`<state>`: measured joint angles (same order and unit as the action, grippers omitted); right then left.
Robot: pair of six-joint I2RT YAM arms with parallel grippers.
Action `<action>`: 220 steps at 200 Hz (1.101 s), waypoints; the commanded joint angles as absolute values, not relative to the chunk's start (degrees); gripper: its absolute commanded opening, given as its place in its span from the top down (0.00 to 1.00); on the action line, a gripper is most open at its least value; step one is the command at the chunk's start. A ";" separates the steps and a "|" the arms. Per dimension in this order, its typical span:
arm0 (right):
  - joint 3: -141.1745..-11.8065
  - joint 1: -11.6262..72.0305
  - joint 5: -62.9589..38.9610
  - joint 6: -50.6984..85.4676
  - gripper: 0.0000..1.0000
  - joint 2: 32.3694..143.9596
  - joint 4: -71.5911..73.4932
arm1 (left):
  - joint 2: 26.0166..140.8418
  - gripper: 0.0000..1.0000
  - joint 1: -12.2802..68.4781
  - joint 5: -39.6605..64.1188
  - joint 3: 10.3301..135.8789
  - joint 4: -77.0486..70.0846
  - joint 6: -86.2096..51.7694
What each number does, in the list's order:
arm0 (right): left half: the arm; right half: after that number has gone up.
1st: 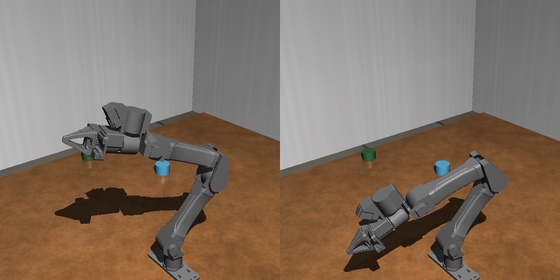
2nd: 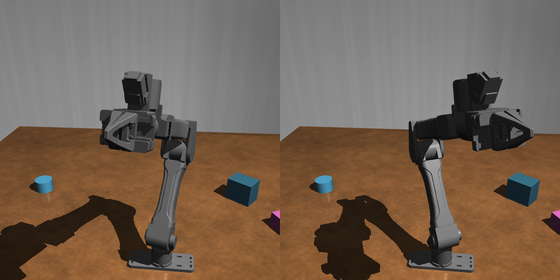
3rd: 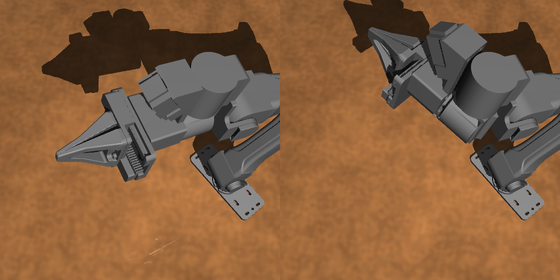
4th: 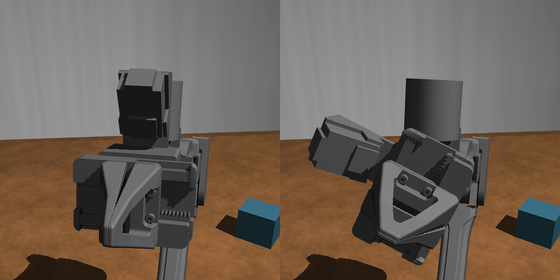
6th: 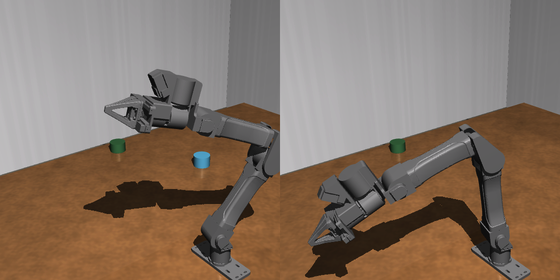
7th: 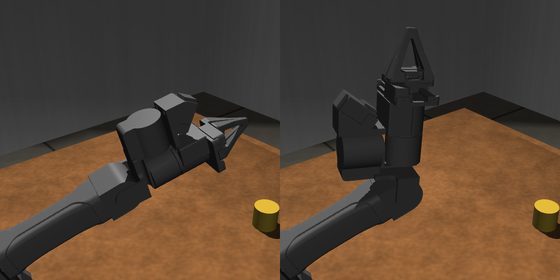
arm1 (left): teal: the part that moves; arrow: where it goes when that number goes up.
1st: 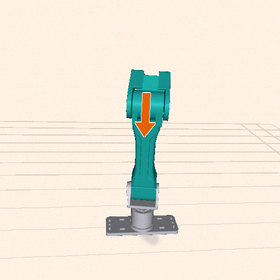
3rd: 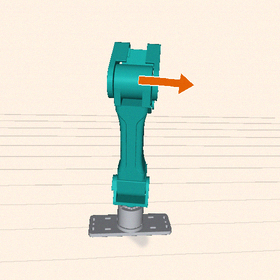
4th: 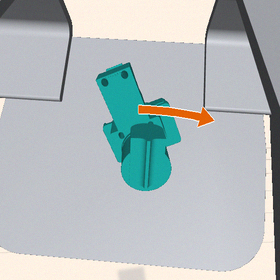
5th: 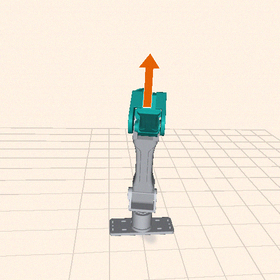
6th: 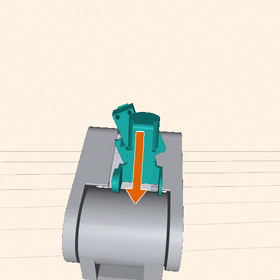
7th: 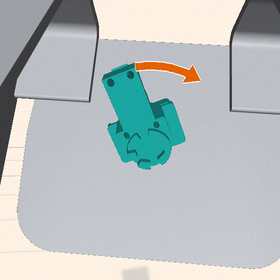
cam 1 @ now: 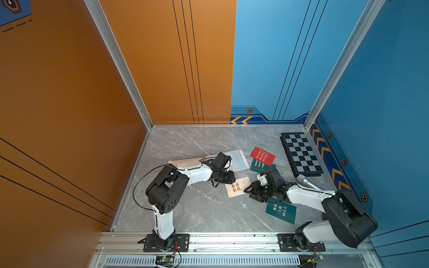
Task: Place the photos into the photo albums
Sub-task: Adjust the photo at the center of the board.
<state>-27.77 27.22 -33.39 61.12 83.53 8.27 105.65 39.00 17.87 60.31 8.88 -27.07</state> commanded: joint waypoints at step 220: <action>-38.95 27.77 -33.28 48.93 0.48 95.97 -0.38 | 101.71 0.61 46.73 13.36 48.69 8.10 -39.25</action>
<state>-40.64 27.14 -33.06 46.76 92.66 -1.56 97.78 45.82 13.96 50.76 7.16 -37.60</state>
